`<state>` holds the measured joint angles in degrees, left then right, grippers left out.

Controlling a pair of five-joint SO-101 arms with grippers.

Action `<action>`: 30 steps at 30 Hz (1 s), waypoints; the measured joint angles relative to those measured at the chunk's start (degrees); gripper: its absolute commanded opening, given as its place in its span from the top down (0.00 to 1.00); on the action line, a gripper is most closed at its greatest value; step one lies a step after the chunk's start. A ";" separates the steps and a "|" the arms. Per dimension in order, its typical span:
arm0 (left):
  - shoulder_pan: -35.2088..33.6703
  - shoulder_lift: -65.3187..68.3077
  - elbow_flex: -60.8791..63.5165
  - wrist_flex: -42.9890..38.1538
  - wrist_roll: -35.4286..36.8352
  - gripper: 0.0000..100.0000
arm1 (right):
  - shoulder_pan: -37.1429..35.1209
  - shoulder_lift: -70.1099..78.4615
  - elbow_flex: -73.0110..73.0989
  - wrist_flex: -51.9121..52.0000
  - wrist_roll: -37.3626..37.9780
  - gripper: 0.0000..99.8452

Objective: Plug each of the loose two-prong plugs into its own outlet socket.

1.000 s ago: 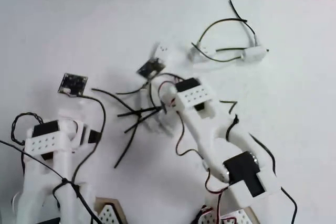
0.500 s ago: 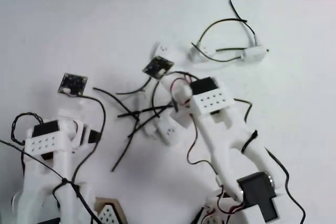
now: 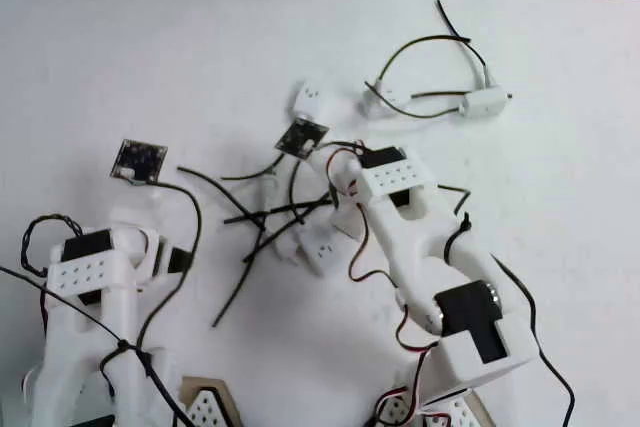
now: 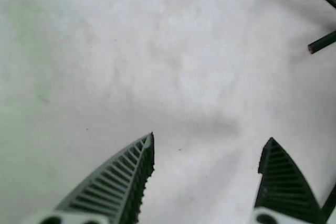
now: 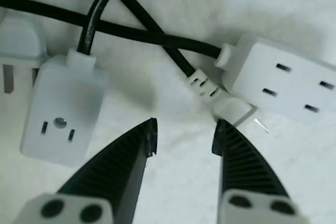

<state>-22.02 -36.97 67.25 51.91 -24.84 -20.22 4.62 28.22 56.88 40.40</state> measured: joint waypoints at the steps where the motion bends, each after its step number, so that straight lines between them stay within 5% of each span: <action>1: 0.00 0.00 0.00 0.00 0.00 0.69 | 0.35 0.70 -0.79 0.00 0.00 0.83; 30: 0.00 0.00 0.00 0.00 0.00 0.69 | 2.90 0.00 -6.33 -0.44 0.00 0.82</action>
<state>-22.02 -36.97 67.25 51.91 -24.84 -17.32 4.62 21.89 56.44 40.40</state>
